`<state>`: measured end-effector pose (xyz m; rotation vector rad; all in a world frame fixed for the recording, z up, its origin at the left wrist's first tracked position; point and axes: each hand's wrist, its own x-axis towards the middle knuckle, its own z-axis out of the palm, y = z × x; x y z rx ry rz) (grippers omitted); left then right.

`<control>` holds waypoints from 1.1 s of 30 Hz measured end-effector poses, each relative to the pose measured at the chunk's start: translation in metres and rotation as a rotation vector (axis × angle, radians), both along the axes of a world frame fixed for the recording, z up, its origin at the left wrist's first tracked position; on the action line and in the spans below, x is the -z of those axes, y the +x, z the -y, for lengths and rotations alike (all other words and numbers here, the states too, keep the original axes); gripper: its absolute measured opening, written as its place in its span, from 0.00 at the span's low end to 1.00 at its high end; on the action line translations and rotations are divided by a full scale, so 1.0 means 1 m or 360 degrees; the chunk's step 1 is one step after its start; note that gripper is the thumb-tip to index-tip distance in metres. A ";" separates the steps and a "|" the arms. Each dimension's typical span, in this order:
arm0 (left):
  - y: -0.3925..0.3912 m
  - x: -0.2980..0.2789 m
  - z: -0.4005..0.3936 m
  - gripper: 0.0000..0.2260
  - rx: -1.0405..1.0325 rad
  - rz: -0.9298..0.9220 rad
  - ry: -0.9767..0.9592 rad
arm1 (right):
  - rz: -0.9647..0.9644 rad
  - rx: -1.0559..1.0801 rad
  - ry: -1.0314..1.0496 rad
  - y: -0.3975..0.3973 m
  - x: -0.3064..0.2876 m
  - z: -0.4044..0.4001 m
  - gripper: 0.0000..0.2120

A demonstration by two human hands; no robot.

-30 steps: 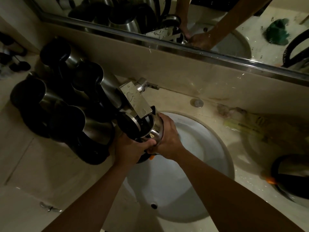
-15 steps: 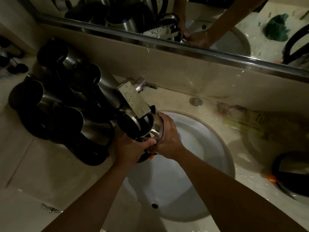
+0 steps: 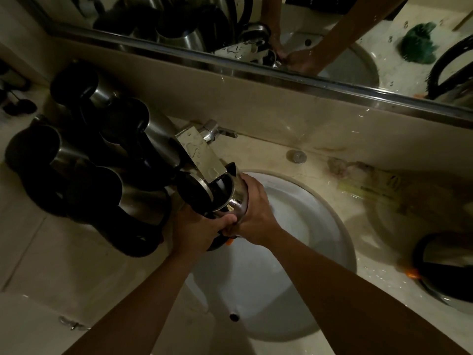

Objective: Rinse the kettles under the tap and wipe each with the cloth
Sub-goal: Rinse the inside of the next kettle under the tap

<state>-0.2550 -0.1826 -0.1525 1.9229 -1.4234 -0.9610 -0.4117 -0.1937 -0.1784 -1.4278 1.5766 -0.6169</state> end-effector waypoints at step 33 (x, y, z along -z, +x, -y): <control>-0.002 -0.001 -0.001 0.33 -0.0017 -0.0047 -0.0045 | -0.0001 -0.0001 -0.0002 -0.002 0.004 0.000 0.63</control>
